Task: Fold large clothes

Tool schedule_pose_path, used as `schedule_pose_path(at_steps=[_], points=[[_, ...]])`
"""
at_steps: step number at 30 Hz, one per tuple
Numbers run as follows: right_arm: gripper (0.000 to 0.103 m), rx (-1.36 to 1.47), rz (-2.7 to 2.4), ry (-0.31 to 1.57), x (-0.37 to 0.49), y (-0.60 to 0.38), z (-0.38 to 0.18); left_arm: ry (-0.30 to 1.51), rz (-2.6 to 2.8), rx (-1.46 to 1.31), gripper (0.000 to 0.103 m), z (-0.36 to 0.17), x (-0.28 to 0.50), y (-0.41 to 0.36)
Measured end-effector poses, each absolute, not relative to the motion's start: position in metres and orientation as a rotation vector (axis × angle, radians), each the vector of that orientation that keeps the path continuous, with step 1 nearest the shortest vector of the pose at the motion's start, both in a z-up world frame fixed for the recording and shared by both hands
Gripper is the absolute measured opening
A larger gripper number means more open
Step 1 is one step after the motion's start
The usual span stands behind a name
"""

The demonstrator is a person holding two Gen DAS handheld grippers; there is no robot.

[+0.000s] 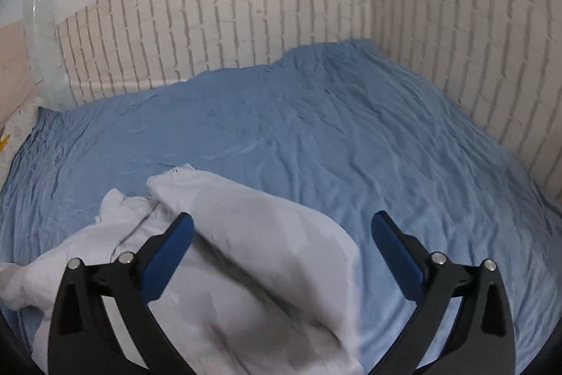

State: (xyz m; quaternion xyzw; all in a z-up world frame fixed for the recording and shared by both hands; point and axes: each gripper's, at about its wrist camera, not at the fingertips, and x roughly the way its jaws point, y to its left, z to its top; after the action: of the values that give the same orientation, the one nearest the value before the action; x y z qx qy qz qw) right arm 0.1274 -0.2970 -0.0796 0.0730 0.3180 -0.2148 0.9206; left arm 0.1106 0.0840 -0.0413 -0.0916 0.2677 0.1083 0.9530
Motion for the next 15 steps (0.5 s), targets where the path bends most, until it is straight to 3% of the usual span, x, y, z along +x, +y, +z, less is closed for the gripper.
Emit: schedule_pose_path(at_steps=[6,11,13,14,15], points=[[0.101,-0.029,-0.354,0.744,0.172,-0.243,-0.131,0.730,0.227,-0.297,0.100,-0.087,0.167,0.100],[0.101,-0.185,-0.405,0.757,0.195,-0.230,-0.156,0.757,0.199,-0.283,0.100,-0.101,0.176,0.096],[0.096,-0.170,-0.453,0.751,0.201,-0.239,-0.155,0.758,0.176,-0.262,0.100,-0.104,0.179,0.083],[0.072,-0.149,-0.453,0.755,0.201,-0.244,-0.155,0.758,0.169,-0.257,0.100,-0.106,0.180,0.079],[0.033,-0.125,-0.450,0.783,0.202,-0.250,-0.158,0.757,0.160,-0.252,0.100,-0.105,0.179,0.077]])
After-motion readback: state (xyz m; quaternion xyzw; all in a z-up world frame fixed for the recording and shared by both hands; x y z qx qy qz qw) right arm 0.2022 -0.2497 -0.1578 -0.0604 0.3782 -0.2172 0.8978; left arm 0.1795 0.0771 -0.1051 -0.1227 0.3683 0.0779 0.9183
